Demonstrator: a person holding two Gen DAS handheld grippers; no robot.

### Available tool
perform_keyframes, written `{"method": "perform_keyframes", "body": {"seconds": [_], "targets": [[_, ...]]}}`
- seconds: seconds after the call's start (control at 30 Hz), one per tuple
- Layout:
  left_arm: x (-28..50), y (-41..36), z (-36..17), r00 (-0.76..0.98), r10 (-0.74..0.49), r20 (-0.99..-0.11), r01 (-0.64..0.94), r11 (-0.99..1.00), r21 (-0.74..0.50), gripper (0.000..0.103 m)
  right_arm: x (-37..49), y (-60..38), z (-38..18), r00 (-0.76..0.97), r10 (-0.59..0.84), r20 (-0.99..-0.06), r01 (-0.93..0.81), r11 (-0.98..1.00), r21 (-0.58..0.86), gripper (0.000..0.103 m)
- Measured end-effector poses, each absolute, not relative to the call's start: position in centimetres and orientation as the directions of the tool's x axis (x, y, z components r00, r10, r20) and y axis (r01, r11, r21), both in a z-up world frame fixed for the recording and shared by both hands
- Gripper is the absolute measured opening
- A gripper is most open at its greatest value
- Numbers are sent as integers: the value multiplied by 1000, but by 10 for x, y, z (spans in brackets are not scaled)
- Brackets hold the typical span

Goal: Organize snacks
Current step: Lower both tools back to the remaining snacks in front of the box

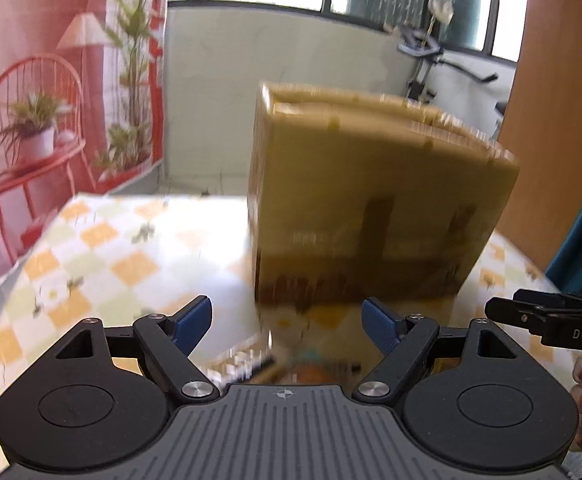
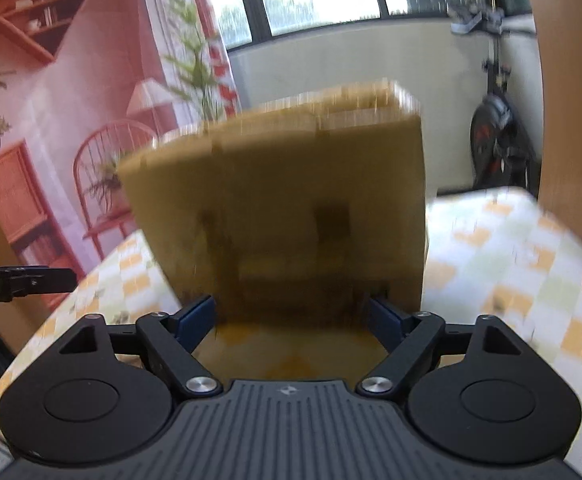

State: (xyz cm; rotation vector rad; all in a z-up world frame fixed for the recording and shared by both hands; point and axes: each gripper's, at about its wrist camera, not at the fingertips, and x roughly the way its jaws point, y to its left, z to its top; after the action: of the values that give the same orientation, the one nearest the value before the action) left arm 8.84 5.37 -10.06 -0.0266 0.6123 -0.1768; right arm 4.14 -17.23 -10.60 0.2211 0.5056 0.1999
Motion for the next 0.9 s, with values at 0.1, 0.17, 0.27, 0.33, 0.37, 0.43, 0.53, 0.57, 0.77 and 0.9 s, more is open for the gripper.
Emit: {"method": "perform_keyframes", "body": {"seconds": [0.1, 0.17, 0.27, 0.33, 0.37, 0.43, 0.53, 0.57, 0.77, 0.9], "targets": [[84, 55, -115, 775, -179, -606, 143, 984, -107, 84, 37, -172, -125, 815, 261, -518, -115, 948, 297, 75], [80, 57, -125, 755, -187, -629, 133, 982, -132, 83, 35, -170, -135, 789, 271, -552, -106, 944, 312, 70], [75, 55, -134, 732, -194, -653, 123, 980, -153, 83, 33, -166, -144, 757, 286, -587, -105, 941, 322, 67], [72, 53, -139, 719, -200, -665, 126, 979, -159, 83, 33, -163, -147, 745, 294, -598, -115, 941, 319, 66], [71, 52, -142, 713, -202, -671, 125, 979, -161, 83, 34, -161, -147, 739, 300, -603, -123, 940, 317, 66], [68, 52, -146, 702, -204, -683, 116, 978, -173, 83, 37, -157, -148, 730, 306, -612, -138, 942, 306, 66], [67, 53, -153, 688, -206, -696, 93, 976, -198, 83, 39, -151, -150, 715, 304, -629, -151, 946, 286, 66], [65, 53, -154, 689, -203, -696, 85, 976, -200, 83, 39, -148, -152, 708, 297, -641, -150, 950, 275, 66], [66, 54, -157, 686, -194, -702, 60, 976, -211, 82, 42, -140, -160, 675, 280, -683, -149, 958, 245, 65], [67, 53, -161, 671, -201, -714, 58, 974, -219, 82, 45, -136, -163, 654, 294, -697, -170, 955, 243, 64]]}}
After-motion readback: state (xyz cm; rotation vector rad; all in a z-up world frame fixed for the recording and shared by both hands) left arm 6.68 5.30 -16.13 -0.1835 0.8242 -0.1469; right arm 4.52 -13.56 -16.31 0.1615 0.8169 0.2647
